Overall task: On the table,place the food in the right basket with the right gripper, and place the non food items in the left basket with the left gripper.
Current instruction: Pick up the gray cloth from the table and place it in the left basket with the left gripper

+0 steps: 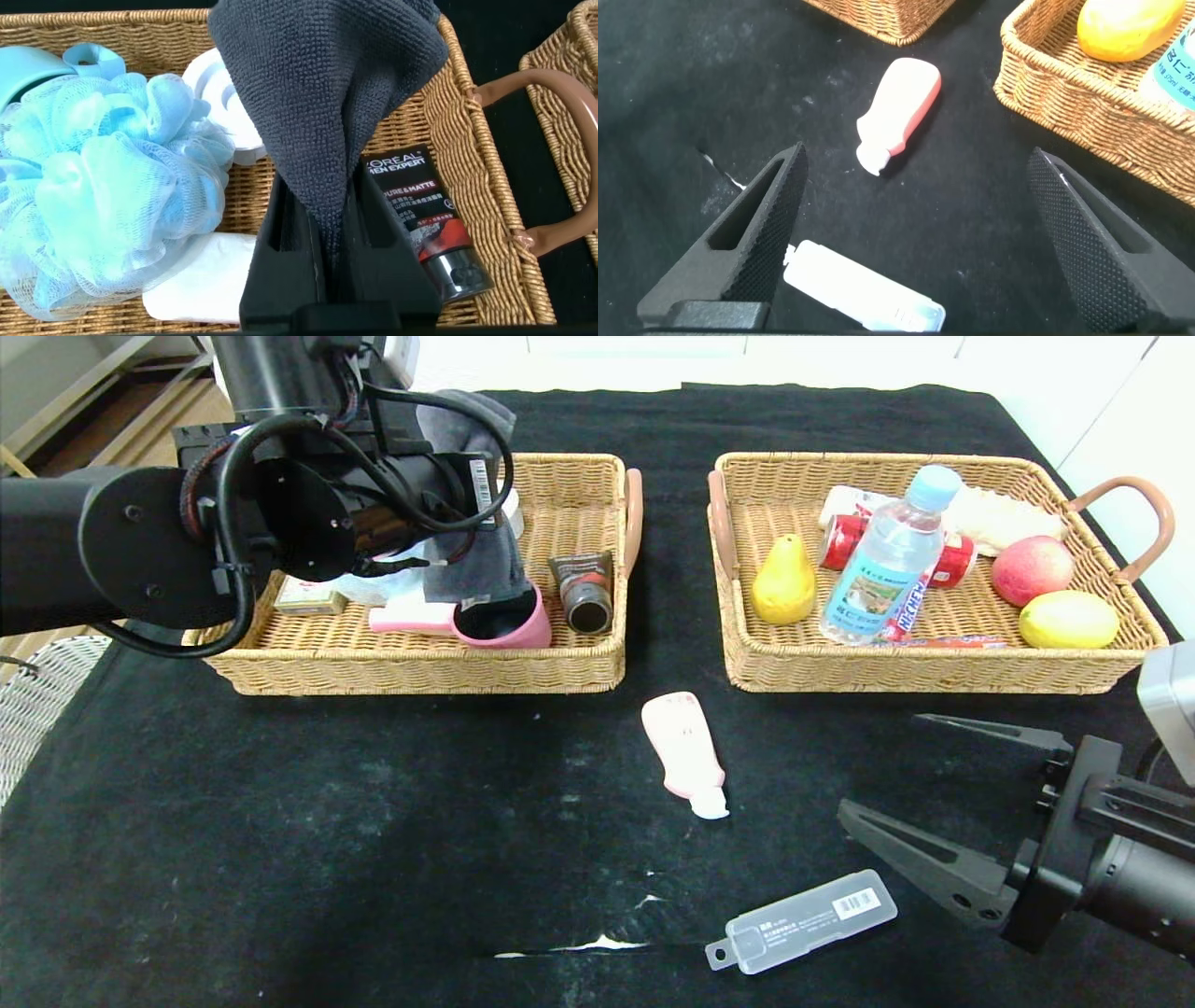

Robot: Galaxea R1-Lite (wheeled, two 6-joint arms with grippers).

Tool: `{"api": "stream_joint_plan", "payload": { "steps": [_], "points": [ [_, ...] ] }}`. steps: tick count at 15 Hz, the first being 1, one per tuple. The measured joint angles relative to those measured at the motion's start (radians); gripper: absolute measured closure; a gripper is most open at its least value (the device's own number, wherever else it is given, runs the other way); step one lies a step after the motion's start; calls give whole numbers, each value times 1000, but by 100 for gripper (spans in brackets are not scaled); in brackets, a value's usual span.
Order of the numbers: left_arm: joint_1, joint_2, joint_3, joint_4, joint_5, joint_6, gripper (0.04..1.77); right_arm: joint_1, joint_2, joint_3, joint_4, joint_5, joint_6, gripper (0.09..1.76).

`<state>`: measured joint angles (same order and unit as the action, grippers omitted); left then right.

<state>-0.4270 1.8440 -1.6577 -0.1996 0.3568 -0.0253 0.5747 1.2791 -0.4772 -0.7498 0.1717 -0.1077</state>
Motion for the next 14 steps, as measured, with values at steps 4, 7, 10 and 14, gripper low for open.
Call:
{"api": "stream_joint_plan", "payload": {
  "steps": [4,7,10,14],
  "points": [
    [0,1,7,7,3,0,130,-3,0,-3,0,0,0,14],
    [0,2,7,1,1,-4,91,-10,0,-6,0,0,0,14],
    [1,0,11,1,2,-6,65,-11,0,-3,0,0,0,14],
    [1,0,16,0,1,-8,43,-11,-2,-2,0,0,-1,14]
  ]
}}
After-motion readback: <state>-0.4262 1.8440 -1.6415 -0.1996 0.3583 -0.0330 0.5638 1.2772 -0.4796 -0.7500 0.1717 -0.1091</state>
